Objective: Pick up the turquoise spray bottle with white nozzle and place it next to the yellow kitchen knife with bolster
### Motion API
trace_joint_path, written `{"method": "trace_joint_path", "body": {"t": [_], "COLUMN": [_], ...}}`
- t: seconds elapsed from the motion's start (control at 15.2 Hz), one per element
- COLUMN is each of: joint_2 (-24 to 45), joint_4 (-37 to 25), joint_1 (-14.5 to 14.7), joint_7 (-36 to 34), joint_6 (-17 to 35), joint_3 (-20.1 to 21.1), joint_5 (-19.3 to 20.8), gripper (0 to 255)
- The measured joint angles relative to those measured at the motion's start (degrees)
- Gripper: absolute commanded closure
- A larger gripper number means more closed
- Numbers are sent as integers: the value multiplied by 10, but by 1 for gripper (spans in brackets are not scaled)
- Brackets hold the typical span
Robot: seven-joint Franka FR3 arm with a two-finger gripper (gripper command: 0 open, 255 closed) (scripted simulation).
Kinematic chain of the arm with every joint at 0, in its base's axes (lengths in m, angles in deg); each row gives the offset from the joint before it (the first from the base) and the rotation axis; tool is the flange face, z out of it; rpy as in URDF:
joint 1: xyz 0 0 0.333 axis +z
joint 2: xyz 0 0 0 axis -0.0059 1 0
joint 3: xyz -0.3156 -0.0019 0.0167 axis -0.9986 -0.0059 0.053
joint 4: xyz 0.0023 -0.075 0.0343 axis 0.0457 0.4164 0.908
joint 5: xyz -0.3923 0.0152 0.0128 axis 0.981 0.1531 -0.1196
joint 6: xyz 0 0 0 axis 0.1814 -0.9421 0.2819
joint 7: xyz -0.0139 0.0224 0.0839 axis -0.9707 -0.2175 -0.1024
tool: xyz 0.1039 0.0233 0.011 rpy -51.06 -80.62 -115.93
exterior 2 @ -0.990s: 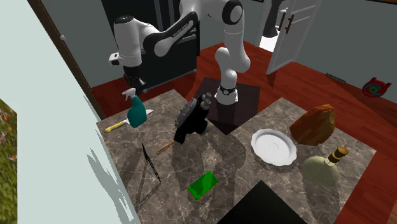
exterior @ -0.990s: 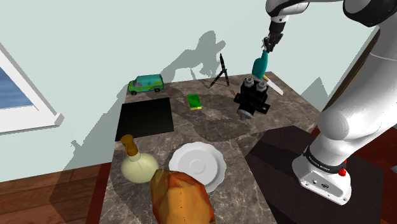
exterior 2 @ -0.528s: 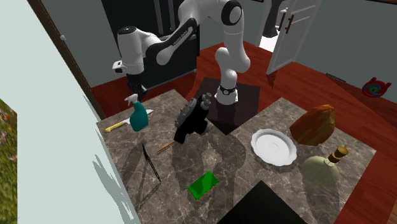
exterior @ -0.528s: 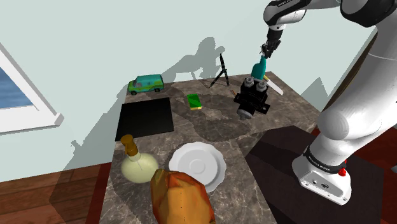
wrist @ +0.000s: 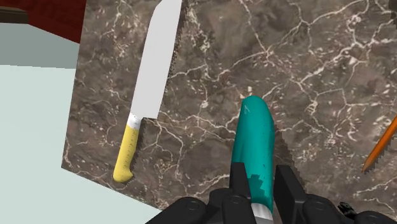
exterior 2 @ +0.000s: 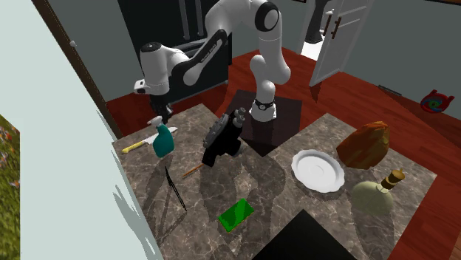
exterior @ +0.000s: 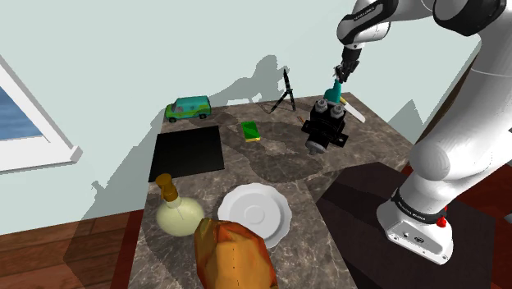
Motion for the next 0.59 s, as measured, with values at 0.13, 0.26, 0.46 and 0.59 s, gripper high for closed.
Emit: {"method": "trace_joint_path", "body": {"t": [0.13,0.26,0.46,0.59], "joint_2": [2,2,2,2], "joint_4": [1,1,2,1], "joint_1": [0,0,0,0], "joint_7": [0,0,0,0], "joint_6": [3,3,4,4], "joint_3": [0,0,0,0], "joint_5": [0,0,0,0], "gripper": [255,255,0,0]}}
